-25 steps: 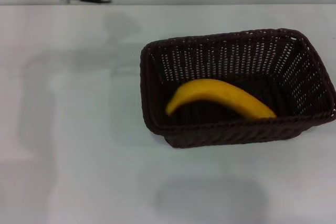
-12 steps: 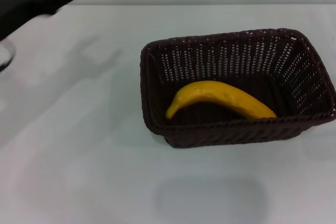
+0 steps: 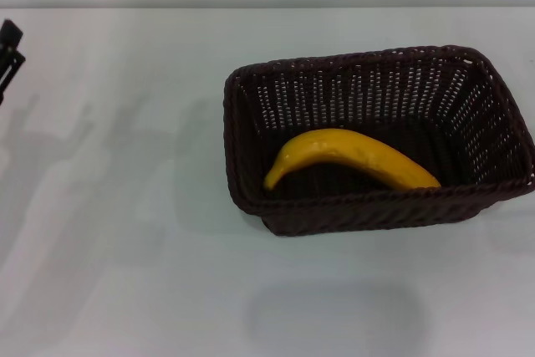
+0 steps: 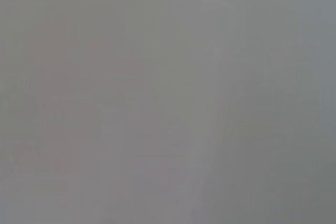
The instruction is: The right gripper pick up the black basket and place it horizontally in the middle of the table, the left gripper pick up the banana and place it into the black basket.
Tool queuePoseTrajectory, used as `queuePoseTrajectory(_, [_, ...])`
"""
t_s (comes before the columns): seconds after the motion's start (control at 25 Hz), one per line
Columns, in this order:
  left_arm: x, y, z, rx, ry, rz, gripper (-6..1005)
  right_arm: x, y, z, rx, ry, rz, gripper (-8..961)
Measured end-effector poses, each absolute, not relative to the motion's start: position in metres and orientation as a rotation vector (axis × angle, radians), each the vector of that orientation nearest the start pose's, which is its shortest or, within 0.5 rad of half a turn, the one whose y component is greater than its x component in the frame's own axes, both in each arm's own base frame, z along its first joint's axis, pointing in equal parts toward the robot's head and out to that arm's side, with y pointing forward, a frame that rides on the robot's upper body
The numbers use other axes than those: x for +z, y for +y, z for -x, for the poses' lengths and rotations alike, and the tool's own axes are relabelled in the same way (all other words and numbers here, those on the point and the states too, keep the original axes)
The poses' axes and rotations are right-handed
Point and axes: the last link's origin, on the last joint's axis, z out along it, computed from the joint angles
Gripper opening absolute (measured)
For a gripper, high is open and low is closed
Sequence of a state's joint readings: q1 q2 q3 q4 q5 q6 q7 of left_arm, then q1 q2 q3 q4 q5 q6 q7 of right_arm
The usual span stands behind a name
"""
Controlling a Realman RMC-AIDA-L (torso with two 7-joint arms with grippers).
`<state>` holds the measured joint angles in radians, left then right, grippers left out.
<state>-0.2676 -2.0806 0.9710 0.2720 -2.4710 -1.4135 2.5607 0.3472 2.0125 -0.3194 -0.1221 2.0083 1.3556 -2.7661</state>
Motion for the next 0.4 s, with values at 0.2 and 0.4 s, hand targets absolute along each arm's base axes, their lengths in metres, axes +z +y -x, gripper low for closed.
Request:
queuePoseTrajectory(0.2, [0.034, 0.284, 0.346, -0.947, -0.503, 1.546, 884, 0.075, 0.298, -0.385, 0.673, 0.454, 1.471, 872])
queuePoseTrajectory(0.4, [0.035, 0.279, 0.350, -0.933, -0.499, 1.501, 884, 0.081, 0.295, -0.388, 0.679, 0.467, 1.410, 872])
